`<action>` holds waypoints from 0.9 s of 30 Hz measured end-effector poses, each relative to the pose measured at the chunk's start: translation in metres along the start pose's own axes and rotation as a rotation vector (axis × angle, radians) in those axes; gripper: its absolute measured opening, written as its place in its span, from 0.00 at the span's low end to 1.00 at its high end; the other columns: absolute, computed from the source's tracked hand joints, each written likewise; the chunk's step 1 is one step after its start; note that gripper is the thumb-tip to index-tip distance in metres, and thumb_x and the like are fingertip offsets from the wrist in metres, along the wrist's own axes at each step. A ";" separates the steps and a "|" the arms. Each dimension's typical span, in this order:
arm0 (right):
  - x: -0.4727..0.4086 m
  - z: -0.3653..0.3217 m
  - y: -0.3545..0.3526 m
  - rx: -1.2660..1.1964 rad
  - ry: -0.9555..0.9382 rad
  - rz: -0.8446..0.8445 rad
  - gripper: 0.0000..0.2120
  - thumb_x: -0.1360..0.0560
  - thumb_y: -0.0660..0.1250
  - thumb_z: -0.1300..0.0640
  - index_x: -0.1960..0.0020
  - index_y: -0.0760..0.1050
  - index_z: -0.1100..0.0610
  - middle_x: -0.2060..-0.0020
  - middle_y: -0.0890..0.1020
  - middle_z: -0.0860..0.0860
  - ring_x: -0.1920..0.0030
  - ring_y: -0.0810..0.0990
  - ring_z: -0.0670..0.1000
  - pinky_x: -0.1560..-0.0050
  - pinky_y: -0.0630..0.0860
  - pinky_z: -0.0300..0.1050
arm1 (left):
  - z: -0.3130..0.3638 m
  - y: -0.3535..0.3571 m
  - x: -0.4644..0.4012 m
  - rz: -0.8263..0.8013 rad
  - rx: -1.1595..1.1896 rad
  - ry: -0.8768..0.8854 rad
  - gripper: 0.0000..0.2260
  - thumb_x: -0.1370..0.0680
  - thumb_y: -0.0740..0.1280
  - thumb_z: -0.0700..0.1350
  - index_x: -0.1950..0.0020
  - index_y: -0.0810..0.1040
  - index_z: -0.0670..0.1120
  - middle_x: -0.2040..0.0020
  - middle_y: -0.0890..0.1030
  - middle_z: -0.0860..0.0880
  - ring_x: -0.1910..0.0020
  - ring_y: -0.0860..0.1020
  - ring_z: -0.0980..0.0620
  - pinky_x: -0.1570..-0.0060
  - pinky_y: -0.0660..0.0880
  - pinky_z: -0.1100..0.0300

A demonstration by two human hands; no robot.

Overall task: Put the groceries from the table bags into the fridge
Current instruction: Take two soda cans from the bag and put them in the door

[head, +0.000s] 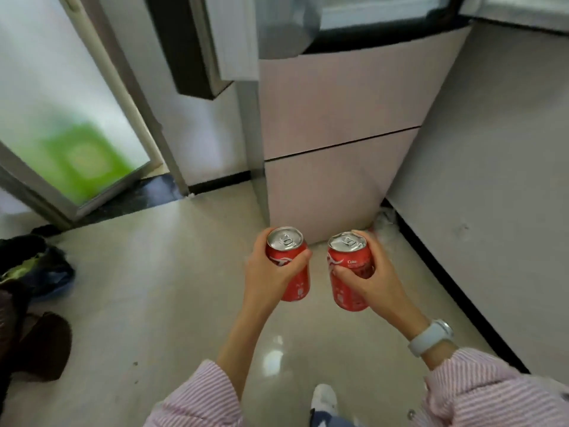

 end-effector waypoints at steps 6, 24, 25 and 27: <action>-0.093 -0.018 -0.130 -0.005 -0.079 0.213 0.29 0.35 0.75 0.57 0.42 0.65 0.39 0.40 0.72 0.51 0.44 0.75 0.44 0.43 0.73 0.42 | 0.101 0.136 -0.096 -0.200 0.053 0.172 0.23 0.34 0.76 0.45 0.42 0.74 0.51 0.51 0.79 0.56 0.54 0.78 0.62 0.56 0.72 0.77; -0.330 -0.272 -0.399 0.058 -0.698 0.732 0.18 0.30 0.70 0.59 0.46 0.68 0.43 0.51 0.78 0.42 0.55 0.79 0.36 0.56 0.77 0.30 | 0.483 0.290 -0.344 -0.367 0.522 0.832 0.22 0.31 0.73 0.47 0.39 0.71 0.51 0.48 0.77 0.55 0.51 0.77 0.58 0.55 0.75 0.65; -0.338 -0.288 -0.413 0.086 -0.737 0.773 0.18 0.30 0.70 0.58 0.46 0.68 0.44 0.51 0.77 0.41 0.55 0.79 0.35 0.55 0.76 0.30 | 0.504 0.295 -0.352 -0.370 0.572 0.855 0.21 0.30 0.72 0.47 0.40 0.71 0.52 0.48 0.76 0.56 0.51 0.77 0.58 0.54 0.75 0.65; -0.354 -0.317 -0.441 0.146 -0.793 0.859 0.19 0.30 0.70 0.57 0.45 0.67 0.45 0.51 0.76 0.39 0.54 0.78 0.37 0.52 0.75 0.33 | 0.542 0.307 -0.366 -0.377 0.650 0.901 0.20 0.30 0.72 0.48 0.41 0.69 0.54 0.49 0.75 0.57 0.50 0.77 0.58 0.53 0.75 0.65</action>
Point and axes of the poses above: each hand's wrist, its own x-axis away from the middle knuckle, its own y-axis out of the palm, z = x × y, the point moved 1 cm from there along -x, towards the middle knuckle
